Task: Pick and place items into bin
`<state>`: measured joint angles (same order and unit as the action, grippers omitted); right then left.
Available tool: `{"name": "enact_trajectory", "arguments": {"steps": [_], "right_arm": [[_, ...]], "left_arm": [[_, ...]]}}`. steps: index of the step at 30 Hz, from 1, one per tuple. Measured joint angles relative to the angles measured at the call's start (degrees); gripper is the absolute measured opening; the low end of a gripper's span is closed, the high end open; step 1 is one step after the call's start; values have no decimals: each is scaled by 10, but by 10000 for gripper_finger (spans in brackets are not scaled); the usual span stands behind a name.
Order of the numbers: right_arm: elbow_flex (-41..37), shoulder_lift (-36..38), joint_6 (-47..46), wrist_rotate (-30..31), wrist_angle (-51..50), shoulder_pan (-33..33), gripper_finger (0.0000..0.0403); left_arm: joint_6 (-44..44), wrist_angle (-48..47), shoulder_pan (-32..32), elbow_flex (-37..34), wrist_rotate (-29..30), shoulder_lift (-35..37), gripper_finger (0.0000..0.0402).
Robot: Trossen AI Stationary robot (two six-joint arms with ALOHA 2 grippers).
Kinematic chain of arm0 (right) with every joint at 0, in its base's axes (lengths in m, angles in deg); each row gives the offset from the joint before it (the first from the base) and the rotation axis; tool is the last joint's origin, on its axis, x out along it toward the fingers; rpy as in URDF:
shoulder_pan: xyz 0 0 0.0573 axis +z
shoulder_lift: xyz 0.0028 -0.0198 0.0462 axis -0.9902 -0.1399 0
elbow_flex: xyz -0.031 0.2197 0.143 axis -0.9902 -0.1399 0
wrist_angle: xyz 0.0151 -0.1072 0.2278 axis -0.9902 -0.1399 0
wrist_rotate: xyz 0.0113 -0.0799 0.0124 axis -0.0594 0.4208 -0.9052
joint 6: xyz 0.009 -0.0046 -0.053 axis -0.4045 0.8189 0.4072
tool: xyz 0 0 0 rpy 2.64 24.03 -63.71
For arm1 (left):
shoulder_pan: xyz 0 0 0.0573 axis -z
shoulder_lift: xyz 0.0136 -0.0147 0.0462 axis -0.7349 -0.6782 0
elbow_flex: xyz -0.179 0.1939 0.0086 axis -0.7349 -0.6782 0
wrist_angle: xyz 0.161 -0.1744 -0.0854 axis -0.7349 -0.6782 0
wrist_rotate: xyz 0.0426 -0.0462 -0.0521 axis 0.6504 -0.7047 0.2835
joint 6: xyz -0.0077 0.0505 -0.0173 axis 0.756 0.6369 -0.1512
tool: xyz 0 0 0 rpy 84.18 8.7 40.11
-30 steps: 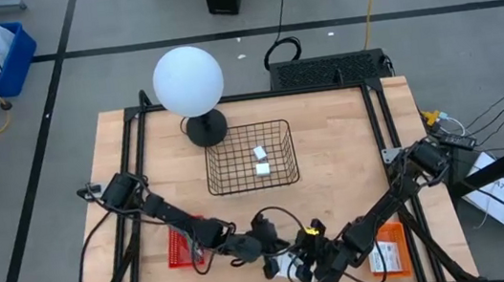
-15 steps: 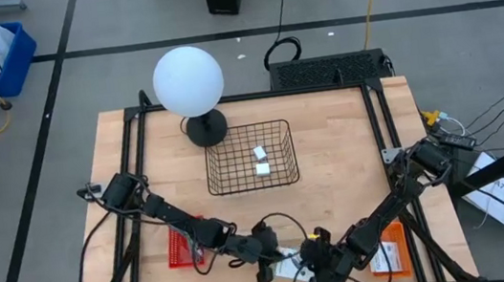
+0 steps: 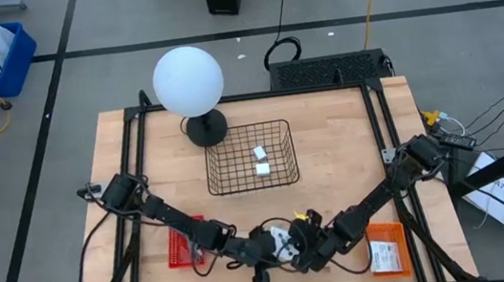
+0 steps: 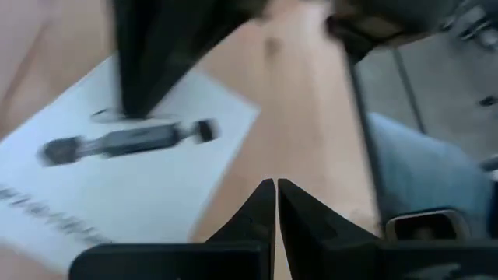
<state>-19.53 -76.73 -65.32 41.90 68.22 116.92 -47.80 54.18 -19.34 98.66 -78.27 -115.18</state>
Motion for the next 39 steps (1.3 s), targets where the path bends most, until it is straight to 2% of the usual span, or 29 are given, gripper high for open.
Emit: {"name": "enact_trajectory", "arguments": {"steps": [3,6,11,15,19,25,31,39], "right_arm": [[-1,9,10,2,-5,5,0],[-1,24,4,36,-26,12,0],[-1,33,-17,82,-74,16,0],[-1,28,-61,82,-139,11,0],[-1,17,-89,55,-170,0,0],[-3,3,-67,8,-99,-6,0],[-14,2,-33,1,-22,-5,0],[-14,2,-20,35,-1,4,0]], "left_arm": [[-8,-44,-3,0,0,0,15],[-13,-79,-2,0,5,0,4],[-22,-93,-1,0,36,0,16],[-27,-99,-2,0,42,0,10],[-28,-102,-3,0,47,-1,6],[-40,-120,-14,0,52,-1,15],[-41,-141,-17,0,42,0,6],[-51,-145,-16,0,49,0,4]]}}
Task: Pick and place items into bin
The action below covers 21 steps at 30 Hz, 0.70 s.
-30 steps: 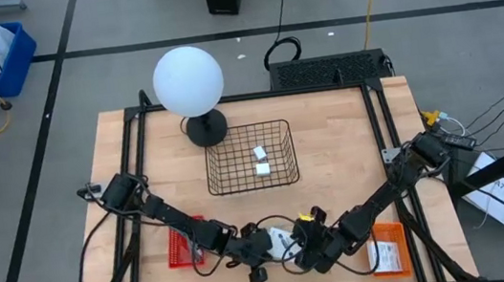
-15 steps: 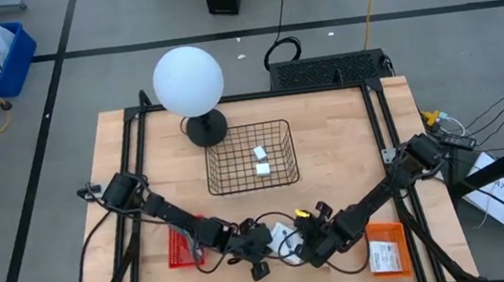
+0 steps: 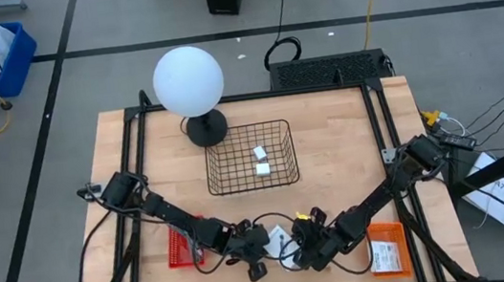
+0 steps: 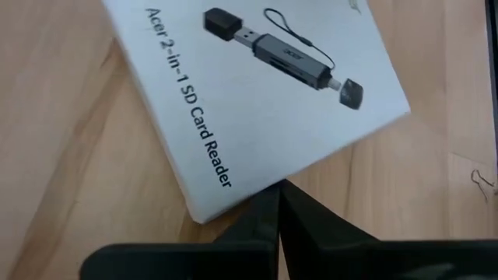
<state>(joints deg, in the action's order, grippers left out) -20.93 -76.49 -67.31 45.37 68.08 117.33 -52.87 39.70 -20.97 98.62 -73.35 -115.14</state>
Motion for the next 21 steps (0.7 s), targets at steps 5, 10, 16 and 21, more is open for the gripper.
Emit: {"name": "enact_trajectory", "arguments": {"steps": [5,10,16,21], "right_arm": [[0,0,6,18,10,11,0],[0,3,12,28,18,21,0],[0,3,17,55,28,34,0],[1,4,23,57,37,36,0]], "left_arm": [[-2,0,1,0,10,0,15],[-2,0,1,0,15,0,7],[-5,0,1,0,21,0,16],[-4,0,1,0,27,0,10]]}}
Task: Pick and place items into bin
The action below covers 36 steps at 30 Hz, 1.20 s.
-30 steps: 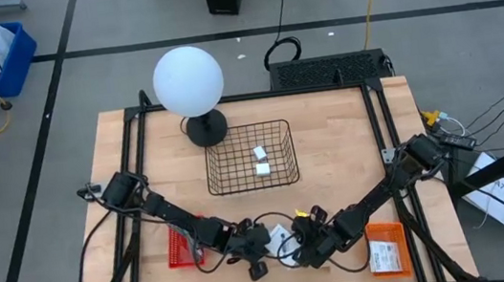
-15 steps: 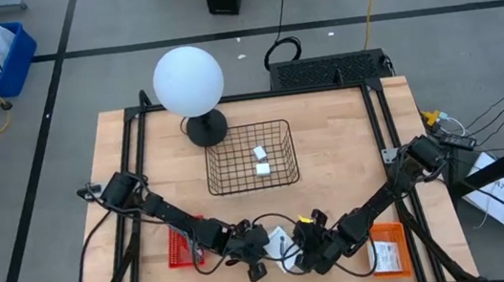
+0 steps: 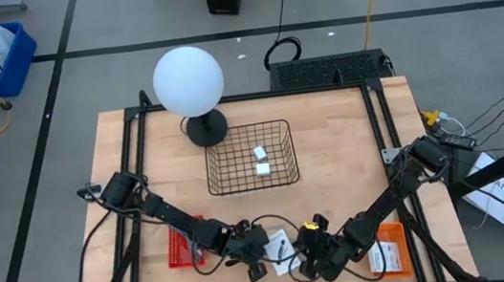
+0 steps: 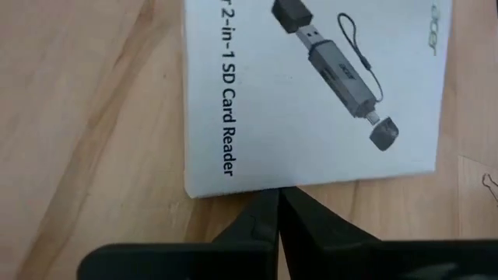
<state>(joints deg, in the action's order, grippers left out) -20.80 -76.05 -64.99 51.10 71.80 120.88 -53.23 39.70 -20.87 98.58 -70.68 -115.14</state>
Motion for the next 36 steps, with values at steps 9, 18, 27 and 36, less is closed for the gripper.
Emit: {"name": "enact_trajectory", "arguments": {"steps": [9,18,27,36], "right_arm": [[5,1,16,-9,55,6,0],[5,1,41,0,67,-4,0],[3,1,57,6,68,-8,0],[2,0,90,25,106,-19,0]], "left_arm": [[0,4,-3,0,40,-2,25],[-14,9,-4,0,54,-3,7],[-33,9,-1,0,61,-3,13],[-35,8,-1,0,68,-3,21]]}}
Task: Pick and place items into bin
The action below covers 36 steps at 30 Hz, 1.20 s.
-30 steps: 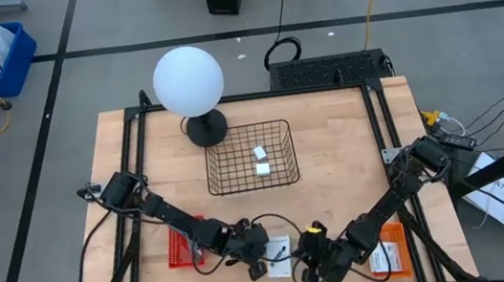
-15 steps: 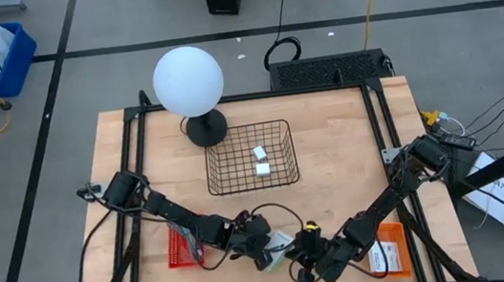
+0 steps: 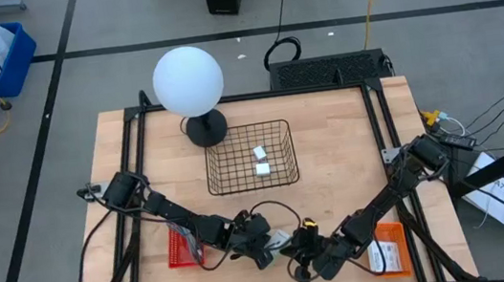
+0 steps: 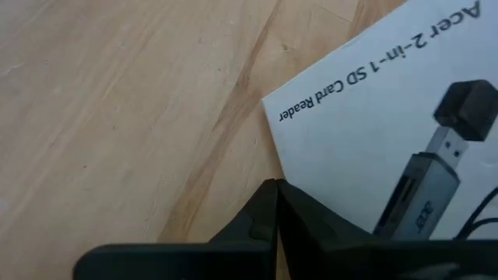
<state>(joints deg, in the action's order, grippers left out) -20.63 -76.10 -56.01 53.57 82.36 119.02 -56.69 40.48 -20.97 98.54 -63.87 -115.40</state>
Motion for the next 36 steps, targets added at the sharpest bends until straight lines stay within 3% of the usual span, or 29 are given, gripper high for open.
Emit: {"name": "enact_trajectory", "arguments": {"steps": [7,15,23,32,36], "right_arm": [[0,0,11,-9,5,-8,0],[-1,0,12,-16,7,-21,0],[-2,0,49,-26,30,-34,0],[-1,-1,63,-23,38,-41,0],[-2,-4,70,-12,32,-58,0]], "left_arm": [[3,-2,1,0,0,1,4],[1,-27,-3,1,-2,3,26],[-8,-34,-7,1,-15,4,6],[3,-11,2,1,27,9,15],[9,46,2,1,5,6,4]]}}
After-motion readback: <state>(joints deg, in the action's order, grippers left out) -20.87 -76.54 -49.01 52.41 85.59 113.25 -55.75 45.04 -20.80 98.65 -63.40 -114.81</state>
